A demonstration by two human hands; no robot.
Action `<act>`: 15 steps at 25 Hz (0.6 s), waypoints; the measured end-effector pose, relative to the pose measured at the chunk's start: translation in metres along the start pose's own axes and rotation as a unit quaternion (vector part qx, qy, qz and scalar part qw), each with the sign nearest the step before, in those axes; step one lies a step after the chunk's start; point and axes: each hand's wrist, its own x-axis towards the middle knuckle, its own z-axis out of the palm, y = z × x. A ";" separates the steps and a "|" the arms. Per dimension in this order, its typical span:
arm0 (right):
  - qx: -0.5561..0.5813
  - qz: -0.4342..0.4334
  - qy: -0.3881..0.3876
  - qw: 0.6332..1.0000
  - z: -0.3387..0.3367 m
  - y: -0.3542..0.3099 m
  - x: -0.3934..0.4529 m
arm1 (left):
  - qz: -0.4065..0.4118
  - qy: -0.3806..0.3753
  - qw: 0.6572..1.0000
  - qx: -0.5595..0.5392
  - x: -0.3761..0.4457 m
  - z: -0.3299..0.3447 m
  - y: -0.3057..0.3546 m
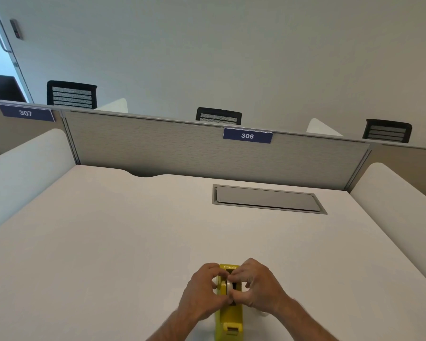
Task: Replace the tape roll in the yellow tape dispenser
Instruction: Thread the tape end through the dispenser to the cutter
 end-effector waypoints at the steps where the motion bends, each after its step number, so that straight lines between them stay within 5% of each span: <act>1: 0.001 0.000 0.002 1.000 0.000 0.001 0.000 | -0.001 0.000 1.000 -0.001 0.000 0.000 0.000; 15: 0.009 -0.002 0.004 1.000 0.000 0.003 0.003 | -0.004 -0.001 1.000 0.001 -0.002 -0.002 0.001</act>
